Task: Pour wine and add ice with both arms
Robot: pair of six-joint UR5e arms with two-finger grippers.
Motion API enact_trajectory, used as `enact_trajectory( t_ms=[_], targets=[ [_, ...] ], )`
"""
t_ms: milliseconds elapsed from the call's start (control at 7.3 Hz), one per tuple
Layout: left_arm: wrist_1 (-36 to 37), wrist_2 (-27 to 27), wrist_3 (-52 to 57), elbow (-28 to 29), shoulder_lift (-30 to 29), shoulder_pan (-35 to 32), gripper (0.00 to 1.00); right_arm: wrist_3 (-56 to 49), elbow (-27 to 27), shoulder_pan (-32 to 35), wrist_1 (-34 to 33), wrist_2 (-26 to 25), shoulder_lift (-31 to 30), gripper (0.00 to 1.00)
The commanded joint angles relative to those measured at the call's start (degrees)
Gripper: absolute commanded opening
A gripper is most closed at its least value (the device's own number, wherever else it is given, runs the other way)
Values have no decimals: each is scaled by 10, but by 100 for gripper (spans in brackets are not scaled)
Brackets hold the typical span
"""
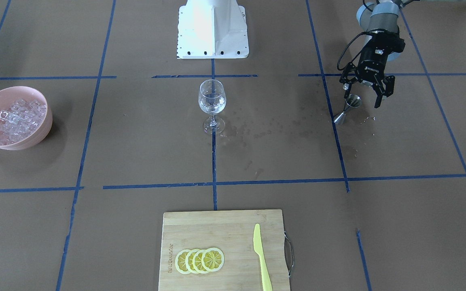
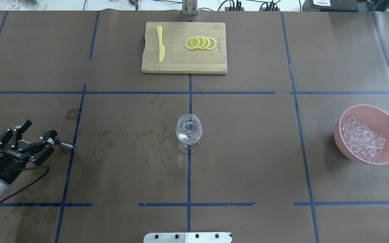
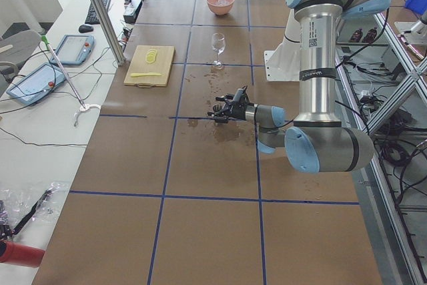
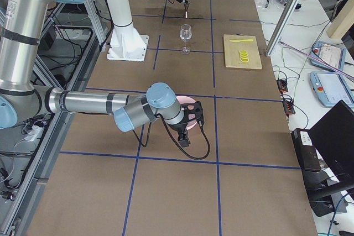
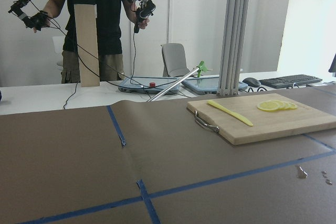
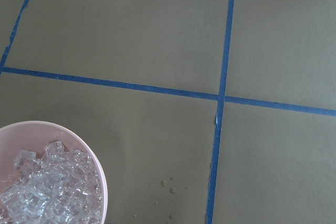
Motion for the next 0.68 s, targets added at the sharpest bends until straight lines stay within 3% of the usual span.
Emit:
enact_trajectory(
  t_ms=[0, 137, 274, 548],
  targets=[
    [-25, -2, 36, -26, 4, -4, 100, 0, -1, 0, 0, 0, 2, 100],
    [-22, -21, 54, -34, 3, -31, 100, -1, -2, 0, 0, 0, 2, 100],
    [-19, -78, 75, -34, 4, -80, 100, -1, -3, 0, 0, 0, 2, 100],
    [47, -264, 91, -34, -2, -236, 100, 0, -3, 0, 0, 0, 2, 100]
  ],
)
